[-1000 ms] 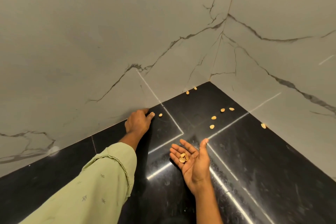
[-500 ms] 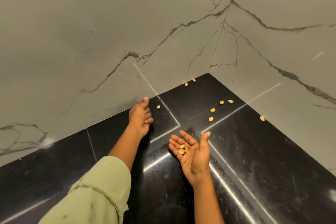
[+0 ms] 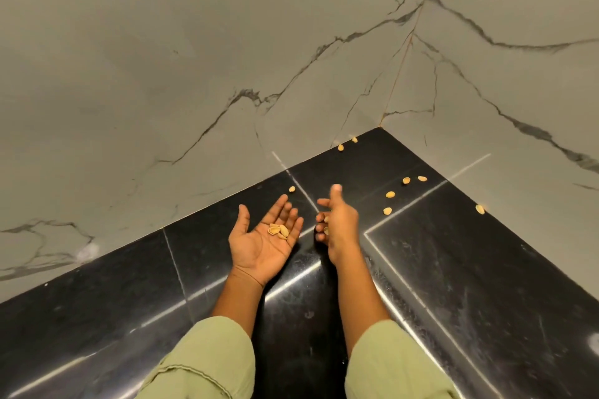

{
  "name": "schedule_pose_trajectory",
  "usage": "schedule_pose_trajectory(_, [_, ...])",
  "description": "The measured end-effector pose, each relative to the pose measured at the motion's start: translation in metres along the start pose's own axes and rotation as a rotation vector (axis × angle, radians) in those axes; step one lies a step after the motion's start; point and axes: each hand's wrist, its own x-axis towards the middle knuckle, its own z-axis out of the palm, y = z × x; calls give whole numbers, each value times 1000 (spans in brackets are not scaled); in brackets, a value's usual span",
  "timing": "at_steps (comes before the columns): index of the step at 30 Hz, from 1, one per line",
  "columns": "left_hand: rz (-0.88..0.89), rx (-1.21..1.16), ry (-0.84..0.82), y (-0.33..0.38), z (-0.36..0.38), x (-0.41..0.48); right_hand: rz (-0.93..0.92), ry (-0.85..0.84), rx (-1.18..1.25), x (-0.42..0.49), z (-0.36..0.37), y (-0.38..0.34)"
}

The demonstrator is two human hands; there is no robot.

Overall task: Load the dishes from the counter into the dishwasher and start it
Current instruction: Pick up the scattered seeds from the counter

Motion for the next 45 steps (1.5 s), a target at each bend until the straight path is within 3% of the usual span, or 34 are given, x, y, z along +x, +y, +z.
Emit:
schedule_pose_trajectory(3, [4,1,40,-1,-5,-6,-225,49,-485,21,24,-6])
schedule_pose_trajectory(6, [5,40,83,-3,-5,-11,-285,54,-862,27,42,-19])
schedule_pose_trajectory(10, [6,88,107,-4,-1,-8,-369,76,-1184,36,59,-27])
schedule_pose_trajectory(14, [4,122,122,-4,1,-6,-406,-29,-1341,35,64,-32])
schedule_pose_trajectory(16, [-7,124,121,-4,2,-5,-337,-94,-1205,32,57,-33])
schedule_pose_trajectory(19, [-21,121,75,-2,-2,-3,-18,-164,-404,26,26,-28])
schedule_pose_trajectory(22, [-48,124,-35,-1,-4,-3,109,-127,238,4,-17,-17])
schedule_pose_trajectory(24, [-29,118,-53,-3,-4,-4,126,-66,460,-8,-45,-10])
schedule_pose_trajectory(26, [9,130,26,-6,4,-4,82,67,492,-15,-71,-5])
schedule_pose_trajectory(30, [38,174,200,-23,26,1,-318,367,-178,-5,-112,-12])
schedule_pose_trajectory(32, [-19,185,192,-44,39,5,-375,313,-523,5,-121,-26])
schedule_pose_trajectory(35, [-114,178,143,-86,47,13,-293,170,-979,25,-133,-42])
schedule_pose_trajectory(41, [-332,164,-100,-88,26,21,-328,40,-1200,39,-139,-48])
schedule_pose_trajectory(45, [-346,167,-144,-88,25,24,-349,-6,-1274,37,-136,-52])
